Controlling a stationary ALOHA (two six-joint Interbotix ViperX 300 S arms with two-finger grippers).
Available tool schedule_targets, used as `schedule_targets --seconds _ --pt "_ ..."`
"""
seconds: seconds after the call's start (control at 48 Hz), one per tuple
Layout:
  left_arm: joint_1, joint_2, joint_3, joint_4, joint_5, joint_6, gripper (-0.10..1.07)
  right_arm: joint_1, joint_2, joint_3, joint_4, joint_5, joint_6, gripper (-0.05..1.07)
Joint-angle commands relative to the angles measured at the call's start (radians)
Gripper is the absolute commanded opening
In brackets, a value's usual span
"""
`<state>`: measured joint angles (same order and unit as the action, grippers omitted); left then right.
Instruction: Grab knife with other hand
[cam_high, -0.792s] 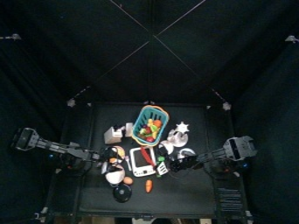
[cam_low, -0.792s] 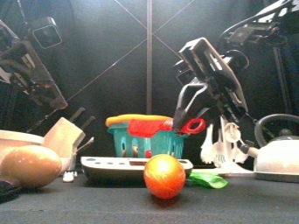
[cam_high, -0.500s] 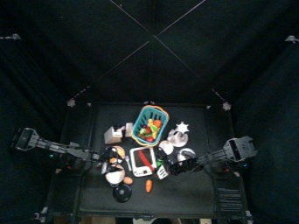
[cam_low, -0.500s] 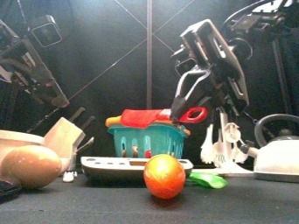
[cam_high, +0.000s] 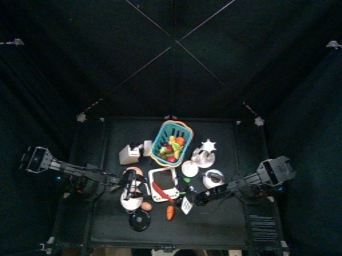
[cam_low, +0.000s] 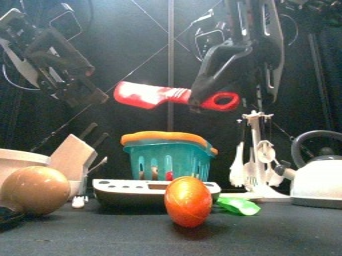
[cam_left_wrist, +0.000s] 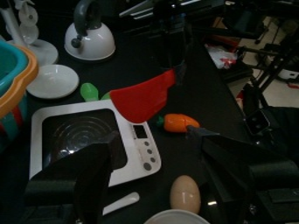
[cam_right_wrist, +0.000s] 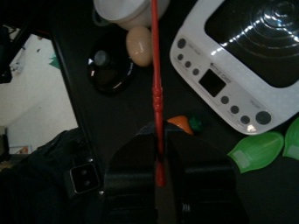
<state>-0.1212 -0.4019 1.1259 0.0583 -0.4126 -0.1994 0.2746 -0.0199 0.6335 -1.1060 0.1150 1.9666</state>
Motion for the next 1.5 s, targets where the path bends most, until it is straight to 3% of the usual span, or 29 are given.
schedule_targets --seconds 0.0,0.25,0.479,0.688,0.833,1.271,1.479 --pt "0.002 0.032 -0.044 0.0 -0.031 0.002 0.96 -0.005 -0.041 -0.015 -0.028 -0.017 -0.002 0.32" --pt "0.015 0.114 -0.1 -0.011 -0.074 0.002 0.96 -0.009 -0.037 -0.008 -0.044 -0.037 -0.002 0.32" --pt "0.018 0.132 -0.12 -0.011 -0.083 -0.003 0.93 -0.008 -0.034 0.008 -0.038 -0.037 -0.002 0.32" --pt "0.017 0.15 -0.126 -0.011 -0.083 -0.005 0.7 -0.009 -0.037 0.009 -0.046 -0.04 -0.002 0.32" --pt "0.015 0.156 -0.127 -0.011 -0.083 -0.005 0.56 -0.026 -0.058 0.023 -0.072 -0.109 -0.002 0.32" --pt "0.011 0.149 -0.12 -0.006 -0.084 -0.003 0.58 -0.12 -0.101 0.097 -0.138 -0.276 -0.002 0.33" --pt "0.011 0.147 -0.118 -0.011 -0.084 -0.005 0.58 -0.149 -0.106 0.109 -0.176 -0.302 0.0 0.33"
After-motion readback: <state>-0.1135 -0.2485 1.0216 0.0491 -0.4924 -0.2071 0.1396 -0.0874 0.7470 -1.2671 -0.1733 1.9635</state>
